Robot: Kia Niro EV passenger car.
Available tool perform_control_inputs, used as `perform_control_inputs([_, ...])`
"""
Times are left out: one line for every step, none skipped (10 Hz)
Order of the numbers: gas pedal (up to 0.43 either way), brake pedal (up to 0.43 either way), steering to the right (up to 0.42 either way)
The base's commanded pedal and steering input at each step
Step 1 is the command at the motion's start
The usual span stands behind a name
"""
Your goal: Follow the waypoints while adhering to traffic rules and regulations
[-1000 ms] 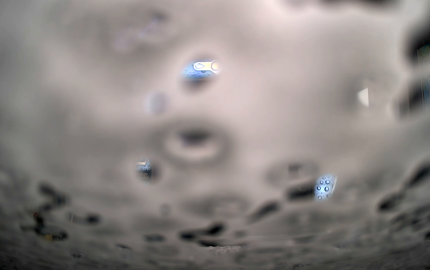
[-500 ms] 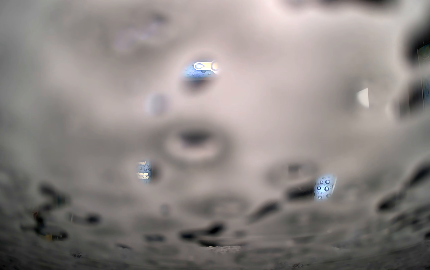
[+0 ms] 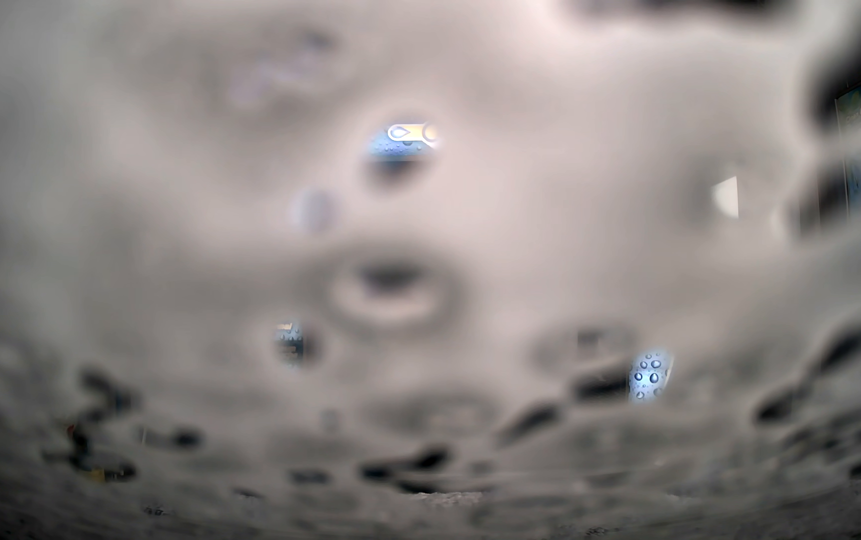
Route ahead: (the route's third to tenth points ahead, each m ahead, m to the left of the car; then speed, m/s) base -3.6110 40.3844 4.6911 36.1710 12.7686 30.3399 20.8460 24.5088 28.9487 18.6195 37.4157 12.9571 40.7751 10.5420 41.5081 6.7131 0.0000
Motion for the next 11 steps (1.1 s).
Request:
perform_control_inputs([0.0, 0.0, -0.014])
perform_control_inputs([0.0, 0.0, -0.014])
perform_control_inputs([0.0, 0.0, -0.014])
perform_control_inputs([0.0, 0.0, -0.014])
perform_control_inputs([0.0, 0.0, -0.014])
perform_control_inputs([0.0, 0.0, -0.015])
perform_control_inputs([0.0, 0.0, -0.015])
perform_control_inputs([0.0, 0.0, -0.014])
perform_control_inputs([0.0, 0.0, -0.014])
perform_control_inputs([0.0, 0.0, -0.015])
perform_control_inputs([0.0, 0.0, -0.014])
